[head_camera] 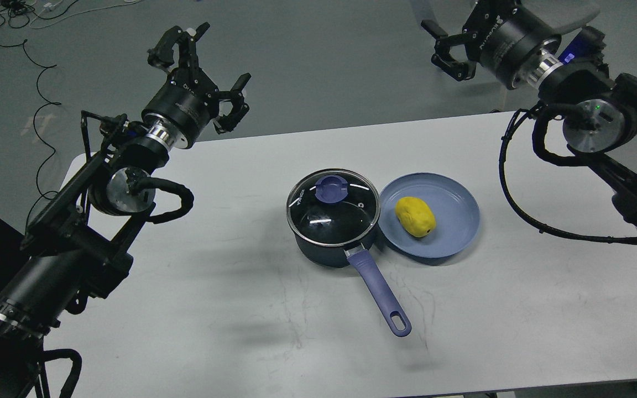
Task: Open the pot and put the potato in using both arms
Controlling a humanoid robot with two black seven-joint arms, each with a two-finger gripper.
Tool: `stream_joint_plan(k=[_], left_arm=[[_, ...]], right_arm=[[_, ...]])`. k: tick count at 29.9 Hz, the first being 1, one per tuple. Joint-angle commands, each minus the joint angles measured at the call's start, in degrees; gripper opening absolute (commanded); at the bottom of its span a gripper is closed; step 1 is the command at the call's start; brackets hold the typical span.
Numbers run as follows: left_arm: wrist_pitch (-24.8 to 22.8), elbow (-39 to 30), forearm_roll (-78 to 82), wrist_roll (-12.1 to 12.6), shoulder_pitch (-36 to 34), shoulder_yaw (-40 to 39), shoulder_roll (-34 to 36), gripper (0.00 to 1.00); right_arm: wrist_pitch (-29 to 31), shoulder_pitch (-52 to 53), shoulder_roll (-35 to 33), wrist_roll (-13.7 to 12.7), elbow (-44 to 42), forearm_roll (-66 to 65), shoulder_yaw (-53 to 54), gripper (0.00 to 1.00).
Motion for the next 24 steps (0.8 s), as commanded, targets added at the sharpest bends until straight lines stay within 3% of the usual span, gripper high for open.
stream_joint_plan(k=[1, 4, 12, 16, 24], left_arm=[[-0.17, -0.06, 1.33, -2.3, 1.4, 0.02, -1.45, 0.98], [0.18, 0.9, 3.88, -3.18, 1.76, -0.07, -3.81, 0.98], [0.45, 6.0, 4.15, -2.65, 1.67, 0.55, -7.43, 0.98], [0.45, 6.35, 4.15, -0.2, 1.32, 0.63, -7.52, 0.98], [0.53, 6.62, 4.24, 0.86, -0.35, 0.99, -6.81, 0.98]], right_arm=[[-0.35, 1.74, 4.58, -0.43, -4.53, -1.6, -0.94, 1.0], [-0.96, 5.17, 8.02, -0.43, -9.47, -3.19, -2.18, 1.0], [-5.18, 4.91, 10.75, -0.43, -10.01, -4.42, -3.32, 1.0], [-5.18, 4.74, 10.05, -0.43, -9.92, -4.78, -4.11, 1.0], [-5.18, 0.88, 9.7, -0.43, -6.59, -8.56, -4.29, 1.0]])
